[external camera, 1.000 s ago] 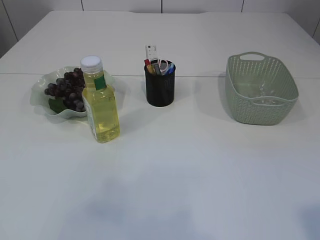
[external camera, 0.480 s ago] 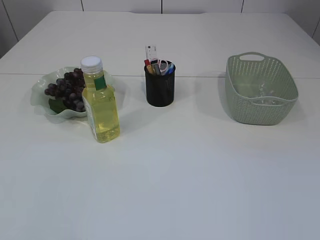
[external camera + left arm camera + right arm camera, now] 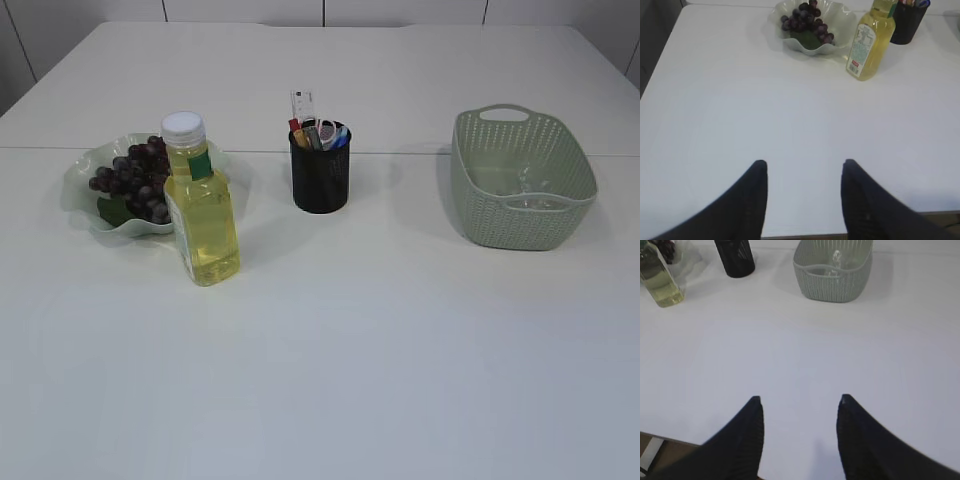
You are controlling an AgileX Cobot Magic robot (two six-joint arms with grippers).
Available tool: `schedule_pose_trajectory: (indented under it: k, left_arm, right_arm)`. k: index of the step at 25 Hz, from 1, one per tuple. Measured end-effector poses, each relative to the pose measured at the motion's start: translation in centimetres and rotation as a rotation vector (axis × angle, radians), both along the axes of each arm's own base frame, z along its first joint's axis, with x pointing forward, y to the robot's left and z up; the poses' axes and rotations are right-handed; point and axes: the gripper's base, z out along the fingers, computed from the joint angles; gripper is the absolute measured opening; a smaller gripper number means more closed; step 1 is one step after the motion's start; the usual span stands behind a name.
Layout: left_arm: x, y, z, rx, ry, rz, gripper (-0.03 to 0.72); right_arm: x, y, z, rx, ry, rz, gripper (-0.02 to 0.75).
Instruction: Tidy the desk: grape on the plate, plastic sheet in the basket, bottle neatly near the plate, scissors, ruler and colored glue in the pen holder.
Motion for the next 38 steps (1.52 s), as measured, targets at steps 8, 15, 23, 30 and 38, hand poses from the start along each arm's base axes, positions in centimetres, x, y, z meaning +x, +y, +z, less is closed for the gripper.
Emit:
schedule_pose_trajectory:
  k: [8,15,23,30,38]
  left_arm:
    - [1.6,-0.4,-1.6,0.005,0.0,-0.006,0.357]
    - [2.3,-0.5,-2.2,0.023,-0.027,-0.022,0.349]
    - [2.4,-0.6,-2.4,0.046,-0.023,-0.031,0.342]
    - [2.4,-0.6,-2.4,0.046,-0.023,-0.031,0.342]
    - [2.4,-0.5,-2.4,0.047,-0.023,-0.031,0.305]
  right_arm:
    - [1.2,0.2,-2.3,-0.038,0.08,-0.012,0.384]
    - [1.5,-0.1,-2.2,-0.059,0.05,-0.032,0.384]
    - [2.3,0.1,-2.6,-0.063,0.004,-0.029,0.384]
    - [2.3,0.1,-2.5,-0.063,0.003,-0.029,0.384]
    - [2.2,0.2,-2.5,-0.064,0.004,-0.086,0.384]
